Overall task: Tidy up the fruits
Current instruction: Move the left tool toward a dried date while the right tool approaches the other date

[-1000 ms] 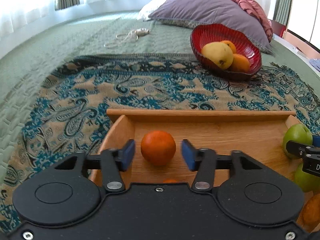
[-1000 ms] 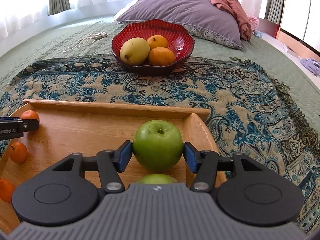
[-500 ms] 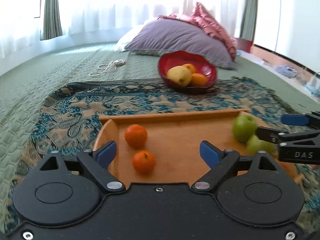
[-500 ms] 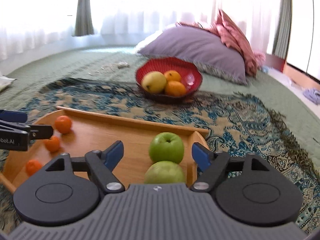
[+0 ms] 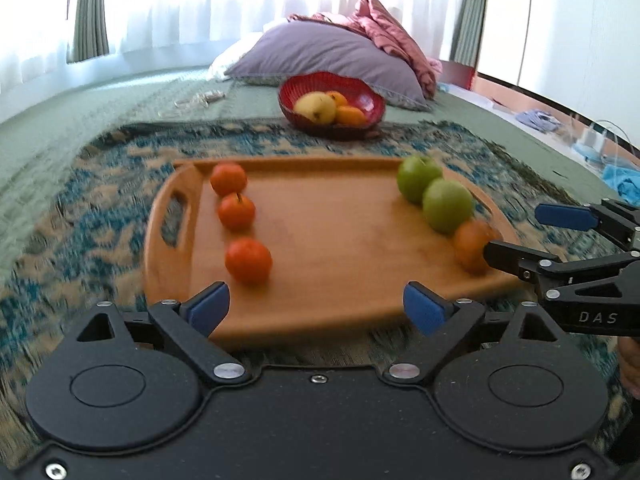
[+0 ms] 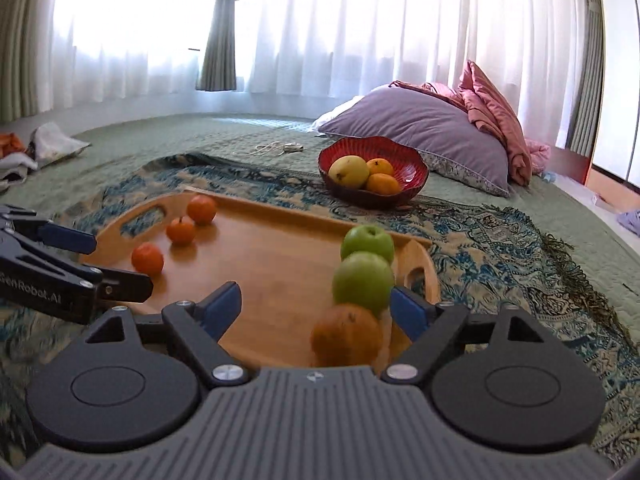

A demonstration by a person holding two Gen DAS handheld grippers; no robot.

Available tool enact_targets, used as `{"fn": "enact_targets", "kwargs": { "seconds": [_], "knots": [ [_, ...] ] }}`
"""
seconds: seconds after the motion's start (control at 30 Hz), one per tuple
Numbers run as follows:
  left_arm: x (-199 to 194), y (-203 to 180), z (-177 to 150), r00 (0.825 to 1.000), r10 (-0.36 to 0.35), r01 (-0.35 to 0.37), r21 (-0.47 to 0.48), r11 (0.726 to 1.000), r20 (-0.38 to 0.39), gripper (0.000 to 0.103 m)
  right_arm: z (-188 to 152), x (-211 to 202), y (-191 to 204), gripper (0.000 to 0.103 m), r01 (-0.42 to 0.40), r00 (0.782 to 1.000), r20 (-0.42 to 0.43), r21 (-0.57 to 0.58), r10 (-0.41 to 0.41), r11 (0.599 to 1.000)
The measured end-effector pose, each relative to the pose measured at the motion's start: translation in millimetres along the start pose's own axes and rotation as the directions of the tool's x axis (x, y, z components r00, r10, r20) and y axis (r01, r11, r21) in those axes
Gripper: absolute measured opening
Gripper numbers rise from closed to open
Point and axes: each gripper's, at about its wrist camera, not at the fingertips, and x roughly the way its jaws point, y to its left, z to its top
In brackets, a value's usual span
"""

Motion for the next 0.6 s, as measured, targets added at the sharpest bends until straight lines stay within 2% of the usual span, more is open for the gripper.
{"fn": "enact_targets", "kwargs": {
  "seconds": [0.2, 0.33, 0.4, 0.5, 0.57, 0.6],
  "knots": [
    [-11, -13, -20, 0.999, -0.028, 0.03, 0.041, 0.999, -0.031, 0.093, -26, -19, 7, 0.09, -0.007, 1.0, -0.012, -0.057, 0.007, 0.998],
    [-15, -22, -25, 0.997, -0.064, 0.067, 0.062, 0.996, -0.049, 0.087, -39, -26, 10, 0.09, -0.009, 1.0, -0.024, -0.081, 0.007, 0.997],
    [-15, -26, -28, 0.995, -0.081, 0.085, 0.07, 0.994, -0.062, 0.082, -42, -27, 11, 0.09, -0.009, 1.0, -0.027, -0.084, 0.007, 0.996],
    [-13, -33, -32, 0.991, -0.103, 0.11, 0.076, 0.991, -0.088, 0.068, -45, -28, 12, 0.09, -0.018, 0.999, -0.032, -0.085, 0.015, 0.996],
    [-10, -36, -34, 0.986, -0.127, 0.135, 0.065, 0.989, -0.111, 0.054, -47, -29, 13, 0.09, -0.019, 0.999, -0.035, -0.088, 0.015, 0.996],
    [-9, -37, -35, 0.983, -0.139, 0.147, 0.058, 0.988, -0.12, 0.051, -49, -29, 13, 0.09, -0.02, 0.999, -0.038, -0.089, 0.017, 0.996]
  ]
}}
